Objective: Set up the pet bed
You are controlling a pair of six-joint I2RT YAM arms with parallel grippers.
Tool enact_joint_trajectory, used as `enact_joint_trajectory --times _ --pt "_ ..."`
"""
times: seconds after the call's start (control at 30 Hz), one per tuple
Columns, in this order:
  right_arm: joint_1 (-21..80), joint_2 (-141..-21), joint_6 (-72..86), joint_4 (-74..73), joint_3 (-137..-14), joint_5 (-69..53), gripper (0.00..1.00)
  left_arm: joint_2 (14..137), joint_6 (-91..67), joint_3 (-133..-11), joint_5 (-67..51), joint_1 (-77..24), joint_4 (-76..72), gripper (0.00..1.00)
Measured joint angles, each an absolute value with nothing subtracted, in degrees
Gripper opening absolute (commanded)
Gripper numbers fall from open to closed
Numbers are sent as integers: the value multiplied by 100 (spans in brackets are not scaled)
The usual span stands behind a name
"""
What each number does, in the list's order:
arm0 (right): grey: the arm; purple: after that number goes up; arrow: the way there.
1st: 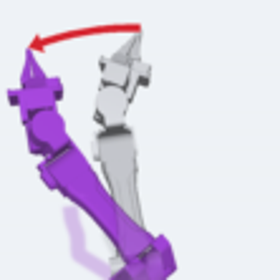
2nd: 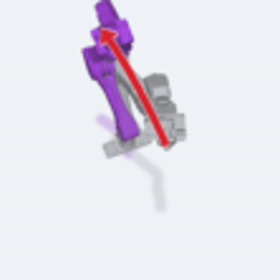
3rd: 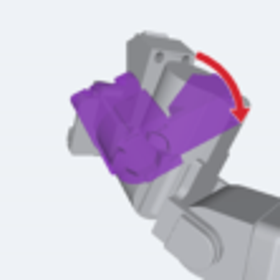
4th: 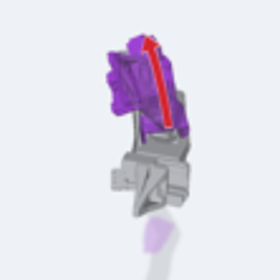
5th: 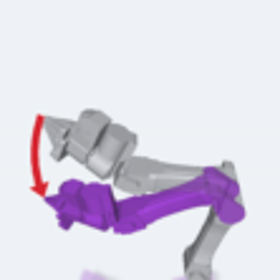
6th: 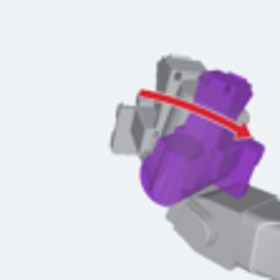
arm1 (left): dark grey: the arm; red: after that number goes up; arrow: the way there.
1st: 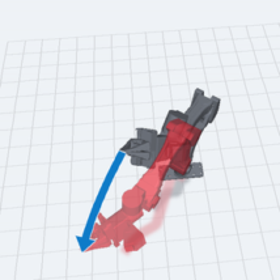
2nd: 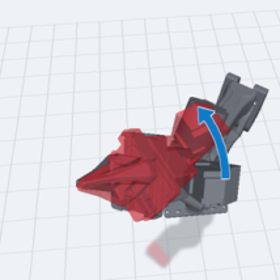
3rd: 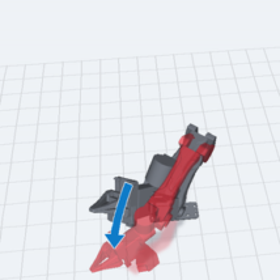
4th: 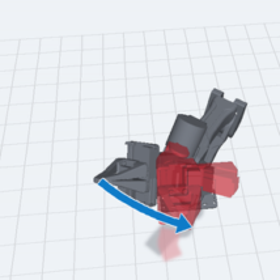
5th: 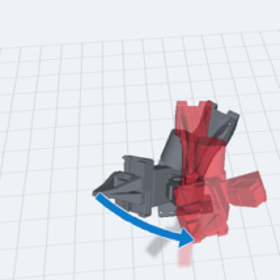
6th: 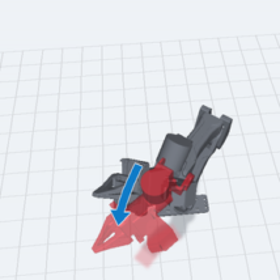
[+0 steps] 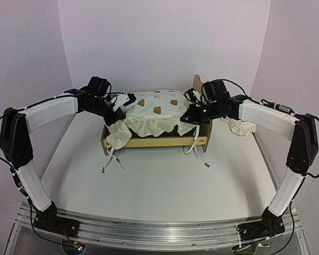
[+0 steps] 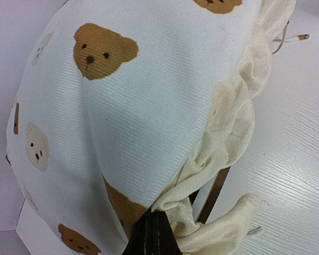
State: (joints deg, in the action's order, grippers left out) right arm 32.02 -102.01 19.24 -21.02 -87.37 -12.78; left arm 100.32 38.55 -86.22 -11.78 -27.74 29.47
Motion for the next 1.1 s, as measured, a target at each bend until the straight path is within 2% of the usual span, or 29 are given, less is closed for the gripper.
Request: enact_joint_trajectory --times 0.3,0.37,0.43,0.47,0.53,0.67,0.83,1.1 --pt "3190 -9892 2016 -2078 -8268 -1476 0 9695 3775 -8223 -1525 -2727 2997 0" --pt "3191 -9946 2122 -2101 -8215 -1536 8 9698 3826 -8101 -1553 -2727 3009 0" --pt "3192 -10094 2259 -2118 -8252 -1633 20 9714 3900 -8042 -1538 -2725 3008 7" --pt "3190 -10200 2320 -2134 -8311 -1674 26 9731 3921 -8042 -1514 -2720 3000 15" --pt "3190 -10397 2415 -2146 -8399 -1731 33 9799 3999 -8045 -1435 -2694 2999 30" --pt "3190 -10449 2439 -2361 -8362 -1694 43 9932 4170 -8047 -1349 -2621 3047 47" --pt "3190 -10042 2217 -3108 -8098 -1380 51 9931 4401 -8036 -1456 -2593 3061 54" --pt "3190 -8771 2021 -3796 -6598 -746 52 9867 4499 -8008 -1853 -2690 3035 57"
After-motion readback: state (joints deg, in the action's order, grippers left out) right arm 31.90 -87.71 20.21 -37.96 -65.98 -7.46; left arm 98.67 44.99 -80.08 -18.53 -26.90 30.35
